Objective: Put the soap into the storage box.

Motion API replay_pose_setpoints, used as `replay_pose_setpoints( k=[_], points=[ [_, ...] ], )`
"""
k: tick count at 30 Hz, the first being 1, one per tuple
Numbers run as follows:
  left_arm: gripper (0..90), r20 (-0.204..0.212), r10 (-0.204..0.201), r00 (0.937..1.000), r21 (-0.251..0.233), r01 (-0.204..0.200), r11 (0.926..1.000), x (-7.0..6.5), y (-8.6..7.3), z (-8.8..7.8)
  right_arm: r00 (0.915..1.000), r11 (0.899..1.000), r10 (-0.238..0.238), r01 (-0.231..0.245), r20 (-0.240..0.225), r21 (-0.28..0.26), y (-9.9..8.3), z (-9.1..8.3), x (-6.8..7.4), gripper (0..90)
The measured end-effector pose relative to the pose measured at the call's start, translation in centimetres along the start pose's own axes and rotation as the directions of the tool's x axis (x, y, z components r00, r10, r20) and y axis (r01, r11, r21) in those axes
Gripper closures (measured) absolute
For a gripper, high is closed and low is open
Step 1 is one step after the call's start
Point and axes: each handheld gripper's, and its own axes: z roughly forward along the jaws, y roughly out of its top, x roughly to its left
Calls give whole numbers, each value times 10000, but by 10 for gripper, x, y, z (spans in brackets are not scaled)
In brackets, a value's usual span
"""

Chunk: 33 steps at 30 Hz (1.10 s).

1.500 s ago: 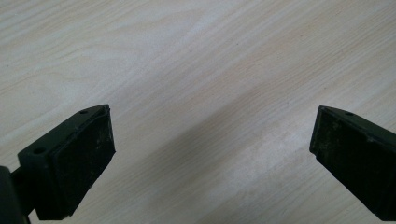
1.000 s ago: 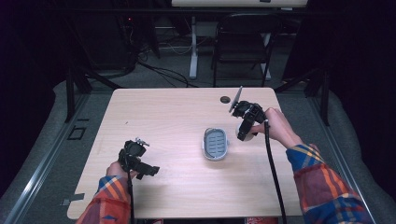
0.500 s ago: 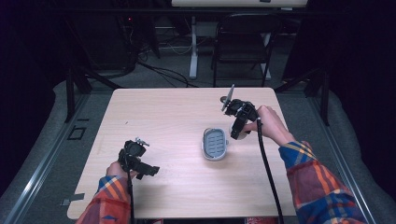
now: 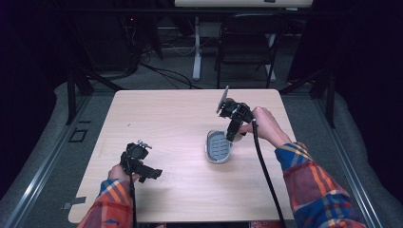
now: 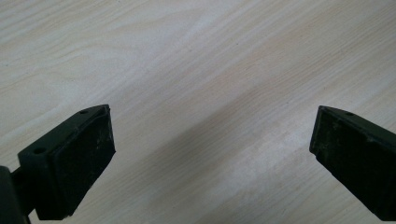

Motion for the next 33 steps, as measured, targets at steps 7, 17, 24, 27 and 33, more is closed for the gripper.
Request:
replay_pose_setpoints(
  k=[7,17,24,27,33],
  points=[
    [0,-17,6,10000,0,-6,10000,0,0,0,9999,9999,-101,101,-57,-24,8,2,6,239],
    [0,-19,-4,10000,-14,4,10000,0,0,0,9995,9996,-282,282,-110,-51,18,8,12,239],
    [0,-18,-13,10000,-2,13,10000,0,-1,0,9988,9993,-356,351,-335,-164,24,17,15,239],
    [0,-20,-16,10000,8,16,10000,0,0,0,9989,9994,-330,326,-344,-116,27,20,17,239],
    [0,-17,-15,10000,-15,15,10000,0,-1,-1,9985,9995,-322,321,-436,-40,29,29,17,239]
  ],
)
